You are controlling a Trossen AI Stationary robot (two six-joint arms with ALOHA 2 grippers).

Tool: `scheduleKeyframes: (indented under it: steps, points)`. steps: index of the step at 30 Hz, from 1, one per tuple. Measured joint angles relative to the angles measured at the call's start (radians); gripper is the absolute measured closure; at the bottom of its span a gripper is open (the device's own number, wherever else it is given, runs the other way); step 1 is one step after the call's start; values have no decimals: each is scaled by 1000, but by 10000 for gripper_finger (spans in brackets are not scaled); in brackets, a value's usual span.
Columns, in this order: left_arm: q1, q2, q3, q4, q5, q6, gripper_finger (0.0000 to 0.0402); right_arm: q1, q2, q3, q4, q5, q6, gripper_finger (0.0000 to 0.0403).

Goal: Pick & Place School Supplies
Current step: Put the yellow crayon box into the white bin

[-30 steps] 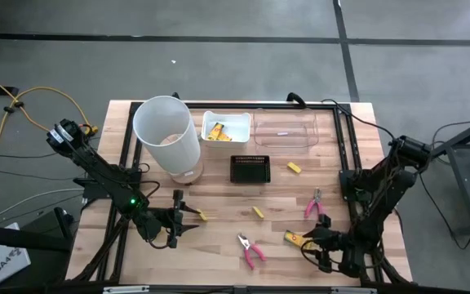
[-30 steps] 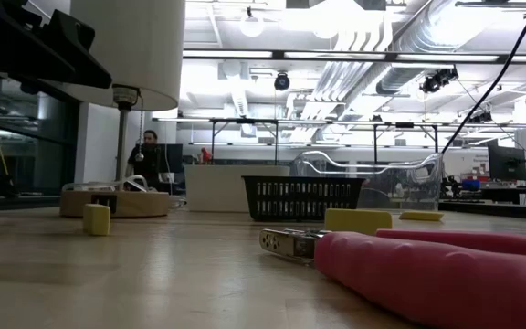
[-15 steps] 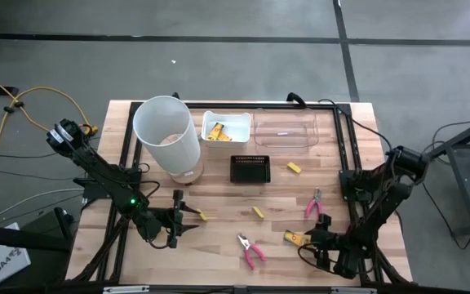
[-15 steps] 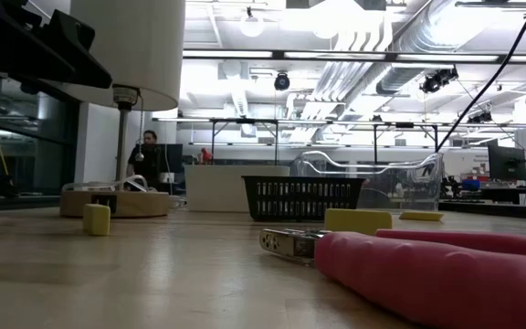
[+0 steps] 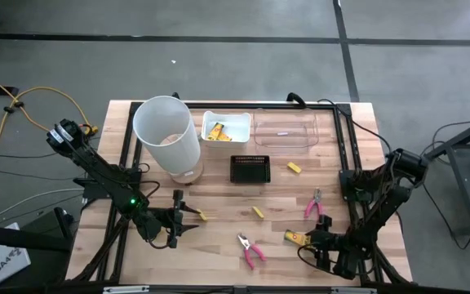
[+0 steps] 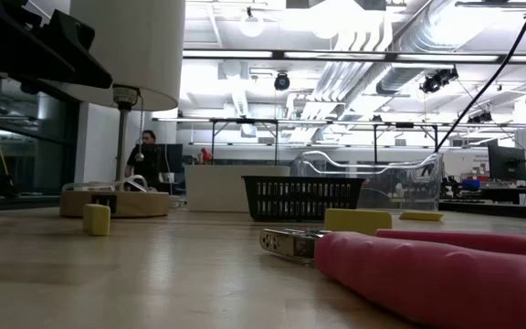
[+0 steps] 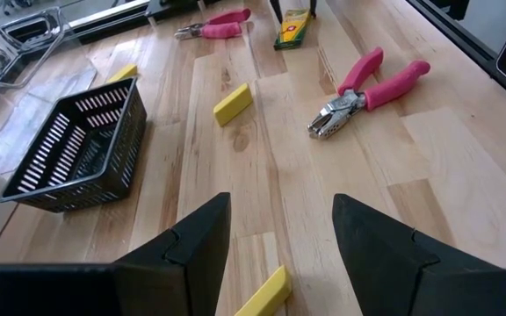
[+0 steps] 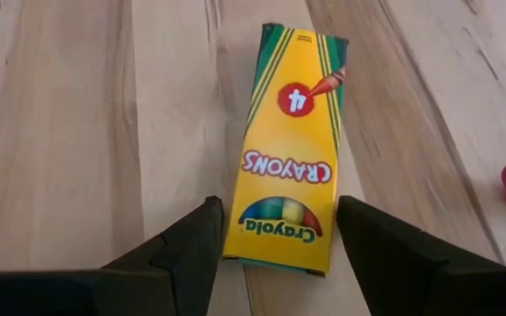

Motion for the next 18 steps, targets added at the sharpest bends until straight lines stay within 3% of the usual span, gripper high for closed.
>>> scheduleKeyframes:
  steps: [8, 18]
  points:
    - [0, 0, 0, 0, 0, 0, 208, 0, 25, 1, 18, 13, 0, 185]
    - [0, 0, 0, 0, 0, 0, 208, 0, 27, 1, 18, 29, -1, 237]
